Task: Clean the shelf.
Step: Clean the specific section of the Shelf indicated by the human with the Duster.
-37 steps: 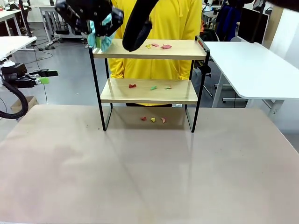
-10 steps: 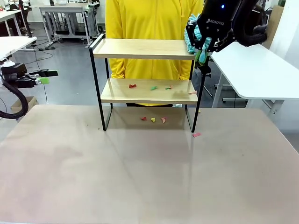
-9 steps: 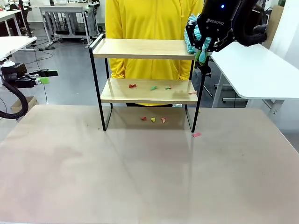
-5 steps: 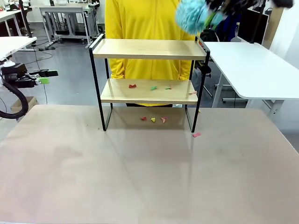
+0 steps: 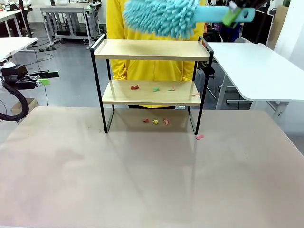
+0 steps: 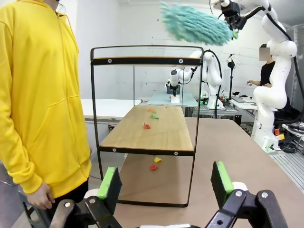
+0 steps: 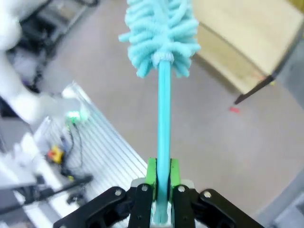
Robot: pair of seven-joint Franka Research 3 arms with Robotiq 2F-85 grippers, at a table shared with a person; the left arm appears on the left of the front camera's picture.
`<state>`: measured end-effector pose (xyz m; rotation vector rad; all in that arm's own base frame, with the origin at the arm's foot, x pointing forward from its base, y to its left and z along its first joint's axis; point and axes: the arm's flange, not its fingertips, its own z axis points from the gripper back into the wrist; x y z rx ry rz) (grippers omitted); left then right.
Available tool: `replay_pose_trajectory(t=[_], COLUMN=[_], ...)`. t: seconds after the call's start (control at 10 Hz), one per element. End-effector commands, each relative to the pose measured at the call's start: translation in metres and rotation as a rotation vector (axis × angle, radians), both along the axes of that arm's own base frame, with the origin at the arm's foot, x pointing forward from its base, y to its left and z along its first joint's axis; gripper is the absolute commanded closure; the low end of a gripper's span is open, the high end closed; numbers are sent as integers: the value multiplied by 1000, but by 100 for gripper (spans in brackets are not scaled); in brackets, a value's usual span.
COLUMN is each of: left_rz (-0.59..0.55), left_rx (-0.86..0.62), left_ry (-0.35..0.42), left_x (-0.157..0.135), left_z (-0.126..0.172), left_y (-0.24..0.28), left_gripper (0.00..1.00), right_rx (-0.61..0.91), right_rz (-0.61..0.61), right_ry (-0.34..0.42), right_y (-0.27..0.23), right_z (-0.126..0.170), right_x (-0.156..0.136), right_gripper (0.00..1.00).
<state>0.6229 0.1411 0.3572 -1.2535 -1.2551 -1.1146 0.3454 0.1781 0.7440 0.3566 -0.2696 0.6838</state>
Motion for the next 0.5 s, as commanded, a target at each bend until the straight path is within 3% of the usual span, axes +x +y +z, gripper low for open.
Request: replay_pose_trajectory(t=[0.0,0.2,0.4], left_rz=[-3,-3,-3], left_rx=[-1,-1,-1], left_ry=[-4,-4,-4], left_x=[-2,-2,-2], left_z=[3,3,3], left_y=[0,0,0], left_gripper=[0,0,0], right_rx=[-47,-108,-135], right_rz=[199,309,341], right_ry=[-43,-42,2], right_y=[-23,-29,-28], right_z=[-29,-81,-148], right_x=[-22,-44,-49], right_gripper=[86,86,86])
